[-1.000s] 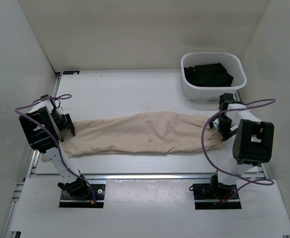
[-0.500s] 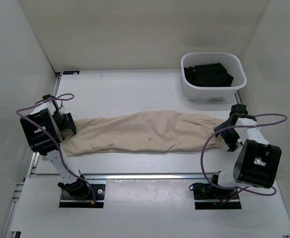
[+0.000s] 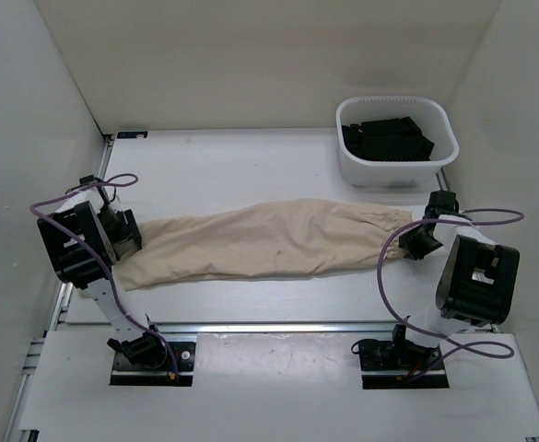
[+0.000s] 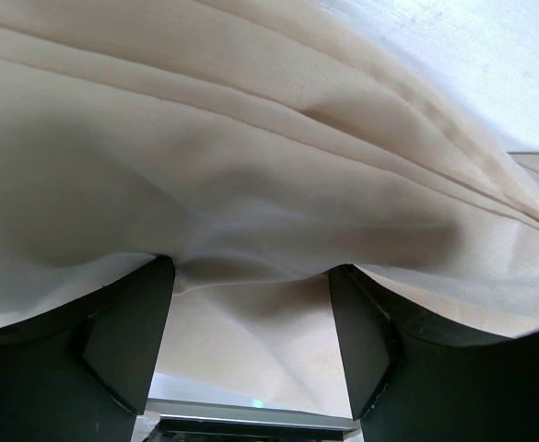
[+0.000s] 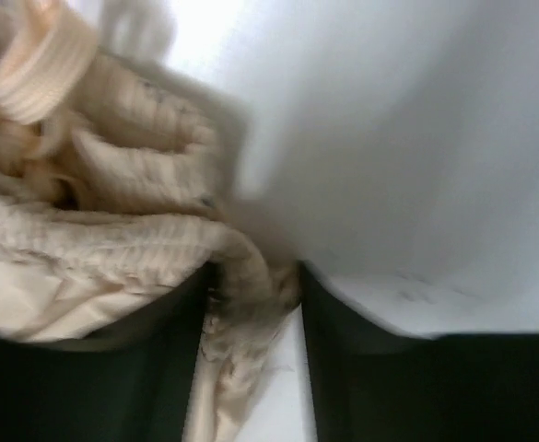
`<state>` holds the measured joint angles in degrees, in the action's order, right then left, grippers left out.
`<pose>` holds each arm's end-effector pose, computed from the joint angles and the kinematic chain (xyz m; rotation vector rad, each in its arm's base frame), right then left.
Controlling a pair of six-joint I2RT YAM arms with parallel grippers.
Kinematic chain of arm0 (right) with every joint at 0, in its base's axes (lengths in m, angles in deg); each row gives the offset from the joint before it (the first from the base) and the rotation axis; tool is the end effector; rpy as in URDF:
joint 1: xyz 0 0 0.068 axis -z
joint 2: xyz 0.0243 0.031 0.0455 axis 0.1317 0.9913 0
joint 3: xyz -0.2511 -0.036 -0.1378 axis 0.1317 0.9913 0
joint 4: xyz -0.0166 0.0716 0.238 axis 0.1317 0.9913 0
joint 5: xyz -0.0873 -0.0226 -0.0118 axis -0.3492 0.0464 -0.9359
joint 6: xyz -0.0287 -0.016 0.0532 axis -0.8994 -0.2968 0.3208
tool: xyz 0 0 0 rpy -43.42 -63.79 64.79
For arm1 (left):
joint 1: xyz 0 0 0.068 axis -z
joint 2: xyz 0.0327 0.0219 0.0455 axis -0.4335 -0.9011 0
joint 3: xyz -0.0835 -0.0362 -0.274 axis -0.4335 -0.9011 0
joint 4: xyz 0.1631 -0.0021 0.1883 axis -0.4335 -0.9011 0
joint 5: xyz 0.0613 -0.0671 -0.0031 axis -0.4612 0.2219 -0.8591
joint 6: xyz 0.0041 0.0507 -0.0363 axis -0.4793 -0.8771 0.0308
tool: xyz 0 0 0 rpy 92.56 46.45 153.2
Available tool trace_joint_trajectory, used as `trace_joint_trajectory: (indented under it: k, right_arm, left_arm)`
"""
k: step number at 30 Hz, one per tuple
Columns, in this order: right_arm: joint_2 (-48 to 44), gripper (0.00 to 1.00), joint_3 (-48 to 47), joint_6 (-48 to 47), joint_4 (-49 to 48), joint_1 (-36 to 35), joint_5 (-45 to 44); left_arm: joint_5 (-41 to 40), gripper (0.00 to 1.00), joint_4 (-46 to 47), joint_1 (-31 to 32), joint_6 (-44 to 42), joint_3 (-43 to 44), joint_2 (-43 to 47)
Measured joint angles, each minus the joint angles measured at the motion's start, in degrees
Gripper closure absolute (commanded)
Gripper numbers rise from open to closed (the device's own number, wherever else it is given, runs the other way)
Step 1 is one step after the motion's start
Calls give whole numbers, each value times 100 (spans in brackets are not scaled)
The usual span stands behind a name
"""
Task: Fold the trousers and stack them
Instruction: Fold the trousers
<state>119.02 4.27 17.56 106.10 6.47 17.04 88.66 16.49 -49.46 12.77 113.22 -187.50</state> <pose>0.2629 -0.0719 0.1709 1.3945 2.3954 -0.0404 0.3110 0.1351 0.1645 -0.6392 3.0429 -0.0480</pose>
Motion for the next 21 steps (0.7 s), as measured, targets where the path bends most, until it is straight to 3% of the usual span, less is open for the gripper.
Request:
trace_joint_trajectory:
  k: [3, 5, 8, 9, 10, 12, 21]
  right_arm:
    - [26, 100, 129, 103, -680, 9, 352]
    - [94, 100, 173, 164, -1069, 9, 549]
    - [153, 62, 131, 118, -1228, 9, 638]
    - [164, 38, 74, 81, -1187, 9, 651]
    - [168, 32, -22, 52, -1108, -15, 581]
    - [166, 23, -302, -133, -802, -42, 308]
    - [-302, 11, -632, -667, 199, 7, -605]
  left_arm:
    - [0, 20, 2, 0, 0, 0, 0]
    - [0, 20, 0, 0, 2, 0, 0]
    - [-2, 20, 2, 0, 0, -4, 4]
    - [-2, 20, 9, 0, 0, -11, 7]
    - [-2, 20, 13, 0, 0, -15, 13]
    - [-2, 20, 31, 0, 0, -37, 33]
    - [-2, 20, 55, 0, 0, -68, 59]
